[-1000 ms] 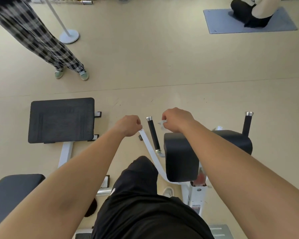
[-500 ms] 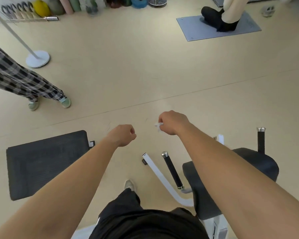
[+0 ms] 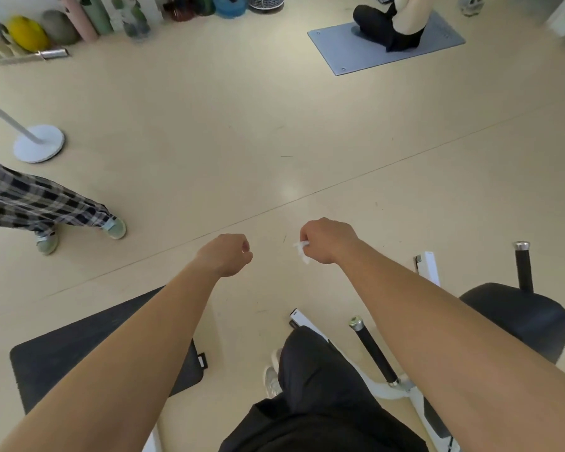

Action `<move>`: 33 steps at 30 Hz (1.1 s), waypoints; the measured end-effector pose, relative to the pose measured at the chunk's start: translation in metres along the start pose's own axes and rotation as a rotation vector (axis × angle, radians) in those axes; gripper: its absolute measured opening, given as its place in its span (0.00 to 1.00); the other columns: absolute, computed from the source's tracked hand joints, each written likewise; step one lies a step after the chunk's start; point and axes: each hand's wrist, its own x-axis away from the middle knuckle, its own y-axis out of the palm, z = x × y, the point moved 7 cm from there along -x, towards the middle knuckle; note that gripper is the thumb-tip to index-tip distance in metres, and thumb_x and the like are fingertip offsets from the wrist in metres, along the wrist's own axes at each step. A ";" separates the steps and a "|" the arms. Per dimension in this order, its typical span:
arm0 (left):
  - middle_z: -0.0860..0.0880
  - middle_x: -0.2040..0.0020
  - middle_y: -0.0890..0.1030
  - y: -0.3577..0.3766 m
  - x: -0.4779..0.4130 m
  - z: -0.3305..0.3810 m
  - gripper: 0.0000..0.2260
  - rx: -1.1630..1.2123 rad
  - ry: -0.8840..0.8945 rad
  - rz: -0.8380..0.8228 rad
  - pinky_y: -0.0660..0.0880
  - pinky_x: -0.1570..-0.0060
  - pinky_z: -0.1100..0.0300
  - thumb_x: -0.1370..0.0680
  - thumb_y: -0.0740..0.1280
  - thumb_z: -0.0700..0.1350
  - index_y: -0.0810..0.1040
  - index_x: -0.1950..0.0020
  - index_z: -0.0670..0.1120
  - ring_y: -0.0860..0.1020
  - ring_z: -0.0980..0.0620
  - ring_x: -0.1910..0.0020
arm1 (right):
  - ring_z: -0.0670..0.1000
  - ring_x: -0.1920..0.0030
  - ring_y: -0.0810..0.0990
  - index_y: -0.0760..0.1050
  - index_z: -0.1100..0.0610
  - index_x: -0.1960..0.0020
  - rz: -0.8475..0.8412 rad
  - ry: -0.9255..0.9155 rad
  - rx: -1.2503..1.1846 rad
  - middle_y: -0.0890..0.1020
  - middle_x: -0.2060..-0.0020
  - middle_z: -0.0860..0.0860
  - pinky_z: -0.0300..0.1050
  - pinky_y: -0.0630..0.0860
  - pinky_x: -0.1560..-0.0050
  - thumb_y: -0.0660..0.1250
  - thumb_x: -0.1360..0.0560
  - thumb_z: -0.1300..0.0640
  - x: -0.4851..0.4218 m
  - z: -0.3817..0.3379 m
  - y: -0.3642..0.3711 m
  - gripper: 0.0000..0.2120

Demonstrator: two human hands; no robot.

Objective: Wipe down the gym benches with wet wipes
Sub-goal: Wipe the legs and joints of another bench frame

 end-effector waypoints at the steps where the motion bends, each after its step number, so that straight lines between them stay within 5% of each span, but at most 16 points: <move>1: 0.51 0.38 0.78 -0.004 -0.008 0.004 0.12 -0.011 0.015 -0.012 0.75 0.42 0.51 0.20 0.62 0.52 0.76 0.39 0.52 0.76 0.48 0.42 | 0.55 0.55 0.82 0.81 0.49 0.48 0.002 0.013 -0.009 0.82 0.53 0.49 0.45 0.75 0.57 0.62 0.24 0.56 -0.006 0.003 -0.004 0.10; 12: 0.51 0.37 0.77 -0.069 -0.155 0.110 0.13 -0.167 0.206 -0.084 0.75 0.43 0.52 0.19 0.61 0.53 0.76 0.36 0.52 0.76 0.48 0.41 | 0.56 0.51 0.82 0.80 0.51 0.45 0.042 0.153 -0.142 0.82 0.50 0.50 0.47 0.76 0.53 0.60 0.23 0.54 -0.098 0.094 -0.044 0.12; 33: 0.49 0.36 0.77 -0.149 -0.426 0.448 0.15 -0.633 0.710 -0.294 0.74 0.42 0.52 0.18 0.61 0.53 0.74 0.33 0.50 0.75 0.47 0.38 | 0.56 0.55 0.80 0.79 0.51 0.46 0.108 0.709 -0.499 0.81 0.52 0.50 0.45 0.72 0.57 0.61 0.22 0.55 -0.202 0.393 -0.167 0.09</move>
